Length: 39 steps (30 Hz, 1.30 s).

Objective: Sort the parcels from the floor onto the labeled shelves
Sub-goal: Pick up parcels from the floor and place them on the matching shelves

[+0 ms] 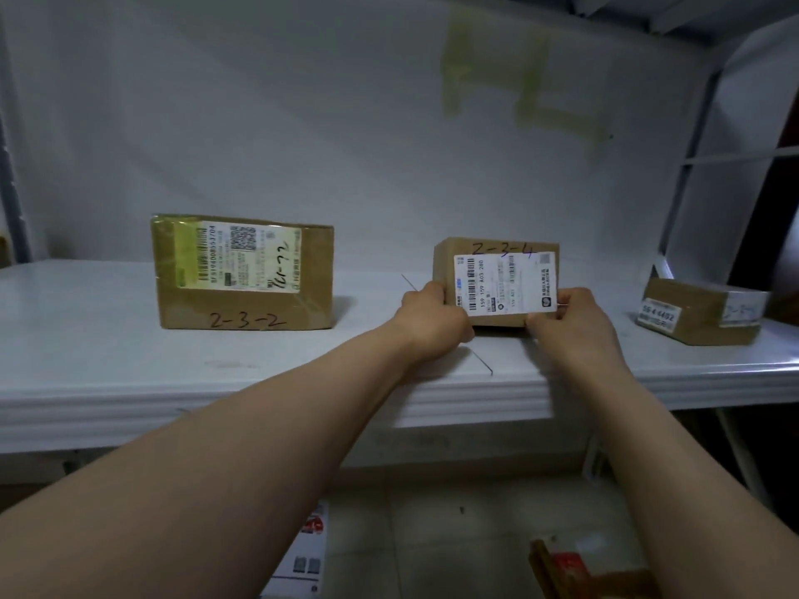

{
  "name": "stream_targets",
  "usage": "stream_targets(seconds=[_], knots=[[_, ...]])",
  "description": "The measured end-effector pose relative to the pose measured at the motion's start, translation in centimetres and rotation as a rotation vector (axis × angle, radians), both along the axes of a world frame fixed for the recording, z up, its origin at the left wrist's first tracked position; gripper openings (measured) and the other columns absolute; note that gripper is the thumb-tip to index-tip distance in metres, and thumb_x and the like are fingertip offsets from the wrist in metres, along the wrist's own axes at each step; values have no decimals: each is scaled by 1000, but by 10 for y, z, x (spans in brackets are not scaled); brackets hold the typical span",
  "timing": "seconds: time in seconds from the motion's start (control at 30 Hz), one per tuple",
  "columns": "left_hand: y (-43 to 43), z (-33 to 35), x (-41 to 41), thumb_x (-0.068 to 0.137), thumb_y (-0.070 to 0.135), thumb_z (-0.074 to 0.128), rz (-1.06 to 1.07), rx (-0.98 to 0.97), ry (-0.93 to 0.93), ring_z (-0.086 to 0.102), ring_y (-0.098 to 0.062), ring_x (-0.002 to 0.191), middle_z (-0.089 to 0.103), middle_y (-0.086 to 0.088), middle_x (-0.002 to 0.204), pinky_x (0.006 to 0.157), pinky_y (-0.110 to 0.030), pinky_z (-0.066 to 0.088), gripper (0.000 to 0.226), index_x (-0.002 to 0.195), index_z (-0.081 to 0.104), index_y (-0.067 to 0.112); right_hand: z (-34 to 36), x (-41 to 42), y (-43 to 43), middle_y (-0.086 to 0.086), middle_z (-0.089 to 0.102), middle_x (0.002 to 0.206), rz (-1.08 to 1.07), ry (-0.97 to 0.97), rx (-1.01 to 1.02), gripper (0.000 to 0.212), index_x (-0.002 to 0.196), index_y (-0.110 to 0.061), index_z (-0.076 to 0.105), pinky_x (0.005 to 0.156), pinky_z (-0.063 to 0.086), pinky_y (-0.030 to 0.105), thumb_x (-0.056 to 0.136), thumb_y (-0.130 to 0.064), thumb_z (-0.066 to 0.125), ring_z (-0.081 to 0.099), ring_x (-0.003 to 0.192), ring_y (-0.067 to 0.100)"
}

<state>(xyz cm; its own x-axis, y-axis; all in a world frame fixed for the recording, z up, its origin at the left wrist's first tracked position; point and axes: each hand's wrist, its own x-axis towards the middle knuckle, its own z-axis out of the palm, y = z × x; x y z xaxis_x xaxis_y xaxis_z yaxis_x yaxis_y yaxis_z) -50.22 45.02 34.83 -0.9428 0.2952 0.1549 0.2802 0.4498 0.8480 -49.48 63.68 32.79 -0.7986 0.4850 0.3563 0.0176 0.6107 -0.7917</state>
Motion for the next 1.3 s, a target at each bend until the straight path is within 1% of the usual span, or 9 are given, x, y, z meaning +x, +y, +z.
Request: stream_targets(seconds=[0.1,0.5,0.7,0.8,0.9,0.97,1.07,1.17,1.3], knots=[[18,-7,-8,76,9,61,-59,-51,-19,53,-28,127,57,-5,139,109,-45,42,68,141,45,18,5,-3,17,7,61,129,-87,-124,67,32,124,-21,51,103,46,53,95,-30,60,53,122,32],[29,-18,-30,62,23,63,-65,-151,-5,42,-29,135,47,-1,148,111,-48,36,92,148,31,30,-8,-8,20,9,59,135,-205,-108,167,43,132,-20,43,104,43,54,95,-39,54,51,123,35],[29,-19,-30,63,24,61,-78,-186,13,41,-27,136,47,1,148,111,-48,36,90,148,31,32,-8,-9,17,10,57,136,-237,-117,176,43,133,-18,45,102,41,51,96,-38,53,48,125,35],[27,-19,-27,72,20,59,-53,-105,26,43,-31,134,50,-5,145,110,-49,39,77,146,36,22,-13,-4,11,7,60,134,-232,40,74,36,132,-21,51,102,47,49,98,-32,52,52,124,31],[18,-12,-13,84,21,58,18,30,162,44,-29,133,58,-3,137,110,-47,39,56,139,49,16,-18,14,-12,4,58,137,-163,218,-91,39,138,-27,49,97,49,35,100,-29,55,56,123,24],[6,-8,4,87,23,59,74,29,315,47,-24,130,61,0,133,109,-45,40,49,135,55,19,-24,28,-36,1,58,135,-99,283,-79,35,133,-29,51,90,46,29,99,-30,58,57,120,19],[-26,-8,43,87,27,62,84,-36,532,50,-18,125,63,5,128,105,-45,43,45,132,57,24,-30,53,-76,-11,61,118,11,401,-77,25,121,-30,56,81,42,16,97,-32,61,57,107,1],[-75,-19,88,87,29,66,140,-165,738,53,-11,115,63,10,120,98,-35,46,40,126,57,27,-39,80,-120,-20,60,97,152,439,-155,18,112,-34,58,60,42,1,95,-32,62,55,88,-19],[-163,-57,149,85,27,70,184,-298,786,57,-7,91,62,12,101,74,-23,46,28,111,61,23,-61,110,-189,-17,64,87,326,407,-182,9,101,-34,63,65,45,8,93,-31,64,60,82,-10]])
